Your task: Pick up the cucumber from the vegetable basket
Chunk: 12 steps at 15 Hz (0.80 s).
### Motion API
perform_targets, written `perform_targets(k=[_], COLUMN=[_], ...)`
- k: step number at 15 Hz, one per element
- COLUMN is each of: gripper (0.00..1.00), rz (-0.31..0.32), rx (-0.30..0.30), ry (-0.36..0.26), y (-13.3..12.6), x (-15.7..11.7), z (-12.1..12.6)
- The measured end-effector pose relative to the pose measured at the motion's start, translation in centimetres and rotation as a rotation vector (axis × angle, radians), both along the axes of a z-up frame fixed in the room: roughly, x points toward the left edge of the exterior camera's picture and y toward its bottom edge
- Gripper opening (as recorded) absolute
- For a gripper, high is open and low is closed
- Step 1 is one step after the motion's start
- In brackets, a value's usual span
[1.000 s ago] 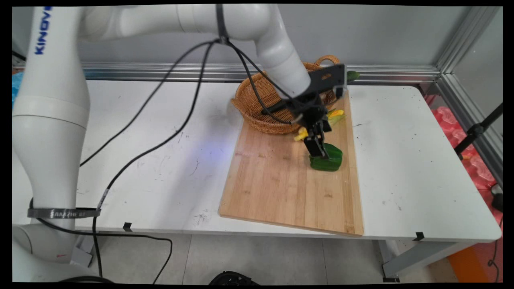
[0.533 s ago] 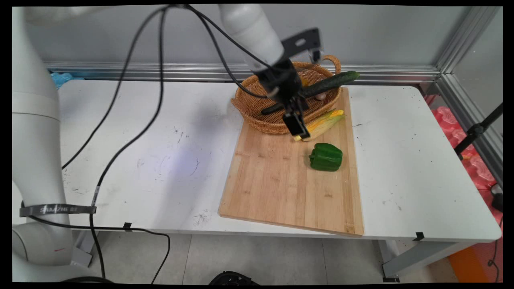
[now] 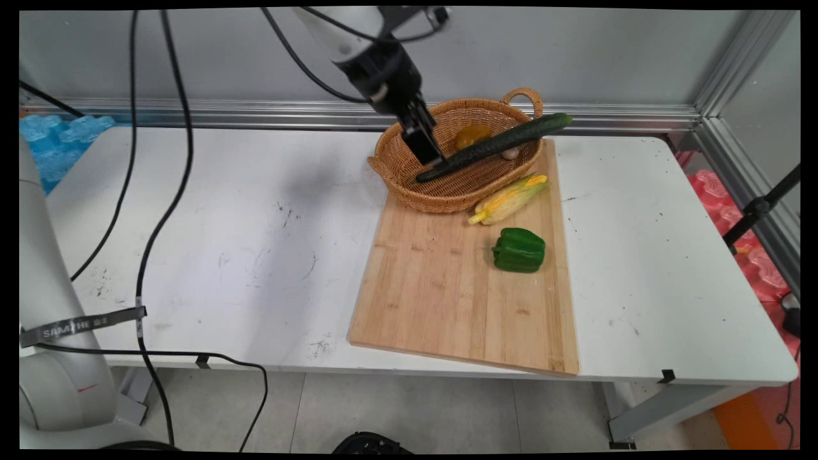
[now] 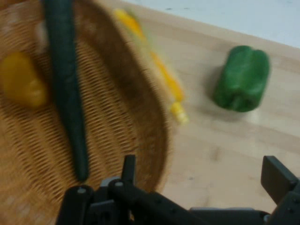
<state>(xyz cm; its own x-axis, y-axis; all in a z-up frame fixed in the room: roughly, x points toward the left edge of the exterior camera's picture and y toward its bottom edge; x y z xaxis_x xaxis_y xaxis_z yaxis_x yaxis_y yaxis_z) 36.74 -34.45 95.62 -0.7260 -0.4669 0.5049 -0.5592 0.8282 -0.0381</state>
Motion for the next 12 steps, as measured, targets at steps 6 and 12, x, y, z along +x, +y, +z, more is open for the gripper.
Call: perform_targets(k=[6, 12], gripper=[1.0, 1.0], rz=[0.204, 0.275], rx=[-0.053, -0.1], ry=[0.023, 0.032], y=[-0.8, -4.3], x=[3.5, 3.9], z=[1.3, -0.6])
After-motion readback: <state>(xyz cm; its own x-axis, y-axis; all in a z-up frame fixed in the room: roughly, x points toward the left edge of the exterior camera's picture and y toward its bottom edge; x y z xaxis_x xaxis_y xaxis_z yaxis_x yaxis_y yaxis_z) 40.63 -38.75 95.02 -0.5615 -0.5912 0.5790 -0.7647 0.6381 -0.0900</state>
